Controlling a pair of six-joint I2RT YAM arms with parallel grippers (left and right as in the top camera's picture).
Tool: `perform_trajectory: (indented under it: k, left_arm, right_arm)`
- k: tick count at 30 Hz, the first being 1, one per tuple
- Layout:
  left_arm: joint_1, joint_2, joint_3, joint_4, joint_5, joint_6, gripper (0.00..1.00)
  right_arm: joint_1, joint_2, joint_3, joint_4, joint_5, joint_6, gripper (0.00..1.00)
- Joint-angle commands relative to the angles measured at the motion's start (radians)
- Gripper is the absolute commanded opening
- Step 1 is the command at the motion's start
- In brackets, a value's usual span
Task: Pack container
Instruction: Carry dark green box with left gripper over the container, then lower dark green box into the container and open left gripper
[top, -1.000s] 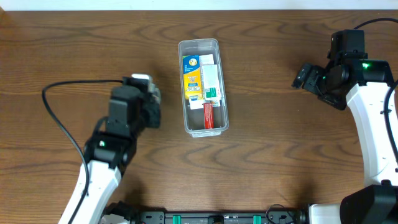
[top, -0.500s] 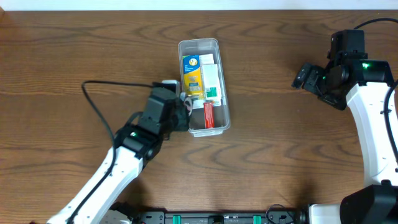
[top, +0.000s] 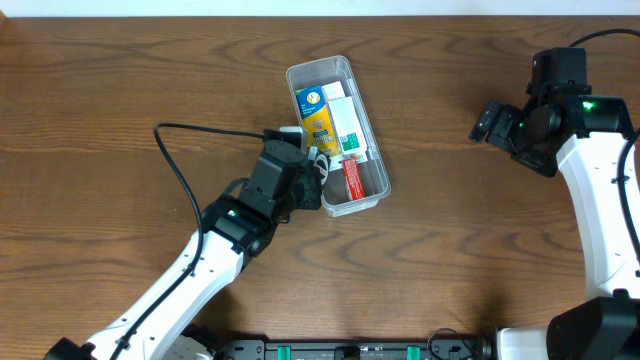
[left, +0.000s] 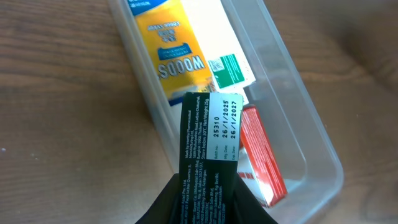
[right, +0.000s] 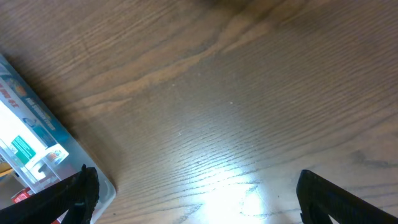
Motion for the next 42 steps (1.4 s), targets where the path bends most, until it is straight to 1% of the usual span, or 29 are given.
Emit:
perform_trajectory:
  k: [1,2,4,9,20,21,22,23,26,29,31,33,39,42]
  left_arm:
    - [-0.015,-0.05,0.018,-0.008,0.007,-0.013,0.15]
    - [-0.014,-0.068,0.018,-0.009,0.007,-0.013,0.13]
    - [-0.015,-0.1,0.018,-0.01,0.007,-0.015,0.15]
    - [-0.019,-0.142,0.018,-0.016,0.006,-0.033,0.14]
    - [-0.068,-0.028,0.018,0.014,-0.042,-0.136,0.14]
    - [-0.07,-0.018,0.018,0.022,-0.042,-0.136,0.17]
    - [-0.072,-0.01,0.018,0.028,-0.042,-0.137,0.22]
    - [-0.072,-0.001,0.018,0.036,-0.042,-0.14,0.25]
    - [-0.072,0.007,0.018,0.048,-0.042,-0.144,0.28]
    - [-0.072,0.004,0.019,0.073,-0.042,-0.143,0.38]
    - [-0.072,-0.002,0.019,0.088,-0.042,-0.143,0.41]
    - [-0.072,-0.011,0.019,0.096,-0.042,-0.142,0.44]
    - [-0.072,-0.064,0.02,0.098,-0.063,-0.12,0.44]
    - [-0.072,-0.105,0.02,0.088,-0.092,-0.06,0.44]
  right_arm:
    - [-0.006,-0.008,0.003,-0.001,-0.001,0.007,0.99]
    - [-0.006,-0.008,0.003,-0.001,-0.001,0.007,0.99]
    - [-0.006,-0.008,0.003,-0.001,-0.001,0.007,0.99]
    - [-0.006,-0.008,0.003,-0.001,-0.001,0.007,0.99]
    - [-0.006,-0.008,0.003,-0.001,-0.001,0.007,0.99]
    - [-0.006,-0.008,0.003,-0.001,-0.001,0.007,0.99]
    - [-0.006,-0.008,0.003,-0.001,-0.001,0.007,0.99]
    - [-0.006,-0.008,0.003,-0.001,-0.001,0.007,0.99]
    - [-0.006,-0.008,0.003,-0.001,-0.001,0.007,0.99]
    - [-0.006,-0.008,0.003,-0.001,-0.001,0.007,0.99]
    - [-0.006,-0.008,0.003,-0.001,-0.001,0.007,0.99]
    - [-0.006,-0.008,0.003,-0.001,-0.001,0.007,0.99]
    - [-0.006,-0.008,0.003,-0.001,-0.001,0.007,0.99]
    - [-0.006,-0.008,0.003,-0.001,-0.001,0.007,0.99]
